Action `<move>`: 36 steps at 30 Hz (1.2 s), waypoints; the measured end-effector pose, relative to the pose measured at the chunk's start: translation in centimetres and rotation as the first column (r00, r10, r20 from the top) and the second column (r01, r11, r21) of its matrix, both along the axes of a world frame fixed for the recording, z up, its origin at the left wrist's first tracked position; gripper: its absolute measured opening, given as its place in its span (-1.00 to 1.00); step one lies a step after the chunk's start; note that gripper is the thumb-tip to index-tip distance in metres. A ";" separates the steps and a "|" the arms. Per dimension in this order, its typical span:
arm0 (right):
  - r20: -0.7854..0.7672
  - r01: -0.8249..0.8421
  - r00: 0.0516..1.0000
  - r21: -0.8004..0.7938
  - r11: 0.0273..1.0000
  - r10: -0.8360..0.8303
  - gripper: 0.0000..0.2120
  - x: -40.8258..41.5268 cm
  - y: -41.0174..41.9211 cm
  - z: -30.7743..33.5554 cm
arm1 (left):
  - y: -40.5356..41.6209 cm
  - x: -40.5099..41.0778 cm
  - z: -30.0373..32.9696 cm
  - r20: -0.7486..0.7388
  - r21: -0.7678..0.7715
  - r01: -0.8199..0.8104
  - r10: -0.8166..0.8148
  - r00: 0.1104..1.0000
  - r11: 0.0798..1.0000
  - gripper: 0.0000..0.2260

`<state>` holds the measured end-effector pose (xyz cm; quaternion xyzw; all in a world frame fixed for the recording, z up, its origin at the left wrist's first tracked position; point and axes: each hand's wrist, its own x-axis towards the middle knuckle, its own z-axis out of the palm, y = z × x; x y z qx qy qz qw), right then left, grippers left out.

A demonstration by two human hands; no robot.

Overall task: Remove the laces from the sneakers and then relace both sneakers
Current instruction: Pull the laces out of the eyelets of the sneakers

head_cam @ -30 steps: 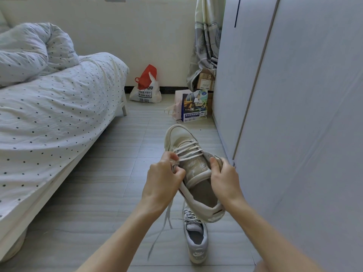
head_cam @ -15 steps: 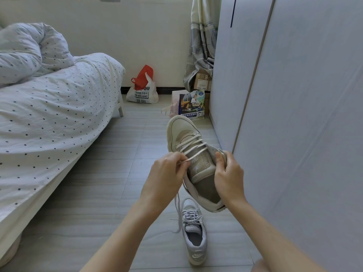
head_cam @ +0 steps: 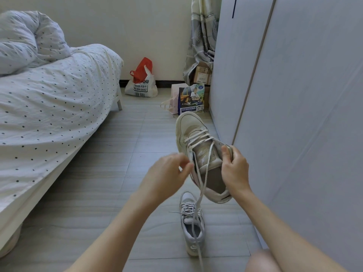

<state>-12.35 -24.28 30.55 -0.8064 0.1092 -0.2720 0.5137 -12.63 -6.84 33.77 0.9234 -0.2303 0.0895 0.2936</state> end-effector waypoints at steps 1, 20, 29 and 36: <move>0.019 -0.024 1.000 -0.008 1.000 0.025 -0.78 -0.2 0.2 0.2 | 0.0 0.4 -0.1 -0.016 -0.088 -0.056 0.055 0.998 0.995 -0.85; 0.080 -0.277 0.946 -0.303 0.912 0.313 -0.78 -1.1 0.4 1.1 | 3.0 0.9 2.1 -0.331 -0.595 -0.223 0.018 0.943 0.772 -0.88; 0.076 -0.169 0.983 0.053 0.984 0.165 -0.75 -0.9 0.5 1.1 | 2.0 0.7 1.2 -0.298 -0.413 -0.114 -0.016 0.954 0.903 -0.92; 0.086 -0.195 0.978 0.061 0.979 0.189 -0.78 -0.9 0.5 1.2 | 1.8 0.9 1.6 -0.236 -0.563 -0.157 0.024 0.971 0.811 -0.92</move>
